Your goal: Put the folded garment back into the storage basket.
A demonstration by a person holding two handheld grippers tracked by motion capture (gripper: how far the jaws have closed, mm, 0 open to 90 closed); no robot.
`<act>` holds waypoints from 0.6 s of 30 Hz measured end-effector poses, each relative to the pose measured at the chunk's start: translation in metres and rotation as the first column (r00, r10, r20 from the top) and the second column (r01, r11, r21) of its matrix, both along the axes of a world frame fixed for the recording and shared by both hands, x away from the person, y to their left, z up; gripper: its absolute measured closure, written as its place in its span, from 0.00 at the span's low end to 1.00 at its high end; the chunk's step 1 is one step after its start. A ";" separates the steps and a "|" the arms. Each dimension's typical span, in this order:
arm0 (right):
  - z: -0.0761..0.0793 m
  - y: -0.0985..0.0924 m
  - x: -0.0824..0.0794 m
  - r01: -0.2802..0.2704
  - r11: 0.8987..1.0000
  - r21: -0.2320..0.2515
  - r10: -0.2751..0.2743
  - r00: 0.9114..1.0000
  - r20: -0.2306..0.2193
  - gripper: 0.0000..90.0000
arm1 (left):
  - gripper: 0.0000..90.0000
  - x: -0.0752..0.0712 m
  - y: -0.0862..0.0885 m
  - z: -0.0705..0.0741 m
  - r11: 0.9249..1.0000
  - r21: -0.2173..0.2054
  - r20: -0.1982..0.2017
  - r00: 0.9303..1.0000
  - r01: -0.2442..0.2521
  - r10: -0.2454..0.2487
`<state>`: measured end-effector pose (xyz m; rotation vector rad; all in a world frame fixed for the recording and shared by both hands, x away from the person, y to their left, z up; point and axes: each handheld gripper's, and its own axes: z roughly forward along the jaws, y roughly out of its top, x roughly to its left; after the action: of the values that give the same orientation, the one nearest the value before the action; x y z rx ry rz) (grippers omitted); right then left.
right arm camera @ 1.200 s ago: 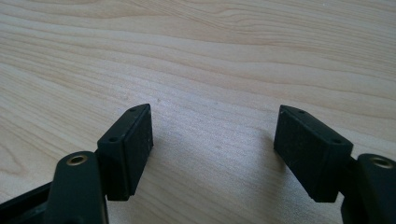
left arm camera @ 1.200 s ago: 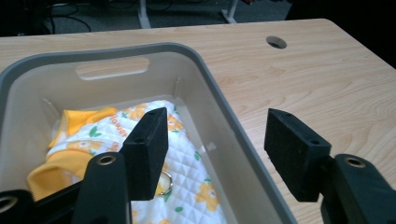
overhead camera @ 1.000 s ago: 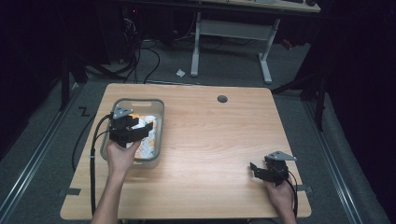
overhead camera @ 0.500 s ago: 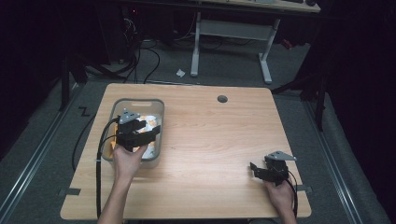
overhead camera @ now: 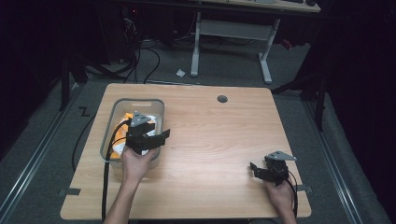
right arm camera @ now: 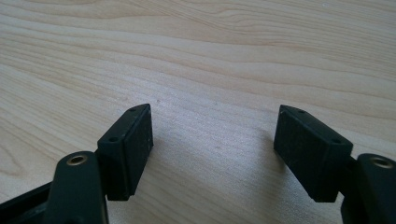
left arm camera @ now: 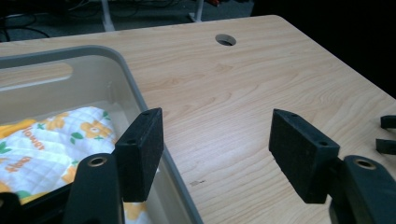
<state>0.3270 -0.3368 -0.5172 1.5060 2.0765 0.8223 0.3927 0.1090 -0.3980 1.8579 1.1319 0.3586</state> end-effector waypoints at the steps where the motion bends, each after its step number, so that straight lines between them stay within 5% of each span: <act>1: 0.000 0.000 0.000 0.000 1.000 0.000 0.000 1.000 0.000 0.32 | 0.40 0.000 -0.002 0.000 1.000 0.000 0.002 1.000 0.004 -0.004; 18: 0.000 0.000 0.000 -0.001 1.000 -0.001 0.001 1.000 0.001 0.32 | 0.39 -0.007 -0.020 -0.001 0.998 -0.034 0.007 0.999 0.049 -0.049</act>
<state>0.3270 -0.3369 -0.5172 1.5039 2.0772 0.8220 0.3854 0.0886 -0.3995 1.8502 1.0803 0.3149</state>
